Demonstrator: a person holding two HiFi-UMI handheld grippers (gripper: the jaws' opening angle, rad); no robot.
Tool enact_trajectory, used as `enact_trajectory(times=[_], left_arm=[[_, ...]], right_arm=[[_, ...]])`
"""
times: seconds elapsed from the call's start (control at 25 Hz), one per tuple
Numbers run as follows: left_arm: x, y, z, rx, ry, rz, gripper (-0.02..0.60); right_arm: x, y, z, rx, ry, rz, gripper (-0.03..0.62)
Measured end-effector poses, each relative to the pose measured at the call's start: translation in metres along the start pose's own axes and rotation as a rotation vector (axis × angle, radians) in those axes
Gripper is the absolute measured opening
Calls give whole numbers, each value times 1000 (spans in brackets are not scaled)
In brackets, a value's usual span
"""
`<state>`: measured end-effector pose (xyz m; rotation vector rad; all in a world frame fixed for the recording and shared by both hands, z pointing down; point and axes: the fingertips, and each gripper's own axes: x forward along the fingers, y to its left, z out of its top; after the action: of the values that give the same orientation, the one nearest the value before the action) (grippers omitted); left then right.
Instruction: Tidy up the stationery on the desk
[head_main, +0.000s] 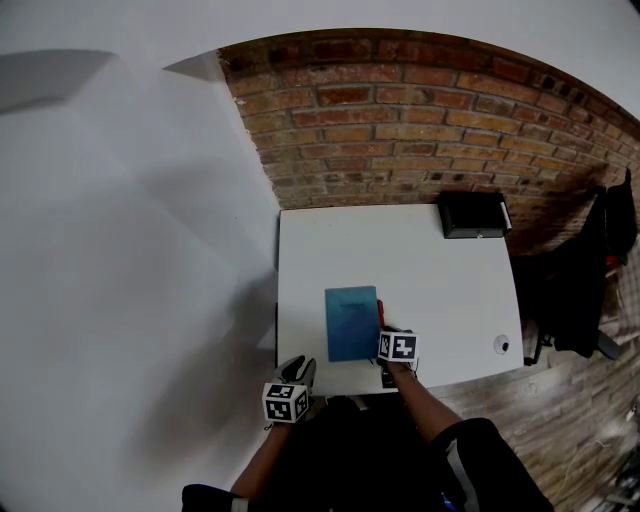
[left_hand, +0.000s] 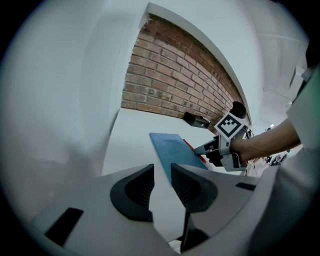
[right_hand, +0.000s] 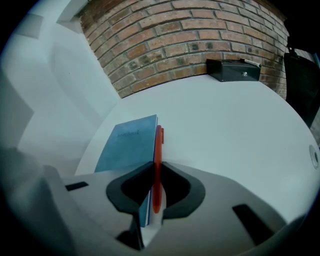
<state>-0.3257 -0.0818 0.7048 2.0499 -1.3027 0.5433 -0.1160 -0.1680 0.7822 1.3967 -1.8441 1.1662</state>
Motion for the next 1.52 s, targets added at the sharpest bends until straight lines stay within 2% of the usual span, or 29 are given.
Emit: enact_trajectory(times=[0.48, 0.84, 1.04, 1.28, 1.52], left_arm=[[1, 2, -5, -7, 20, 1, 117], [2, 2, -10, -10, 31, -2, 117], [1, 2, -11, -8, 36, -1, 117], [0, 2, -15, -14, 44, -3, 117], [0, 1, -16, -11, 43, -6, 117]], right_arm=[[1, 2, -1, 56, 27, 38, 64], [2, 1, -2, 106, 35, 106, 64], [1, 6, 1, 67, 18, 129, 66], [3, 9, -1, 104, 18, 157, 69], [3, 9, -1, 97, 17, 163, 69]])
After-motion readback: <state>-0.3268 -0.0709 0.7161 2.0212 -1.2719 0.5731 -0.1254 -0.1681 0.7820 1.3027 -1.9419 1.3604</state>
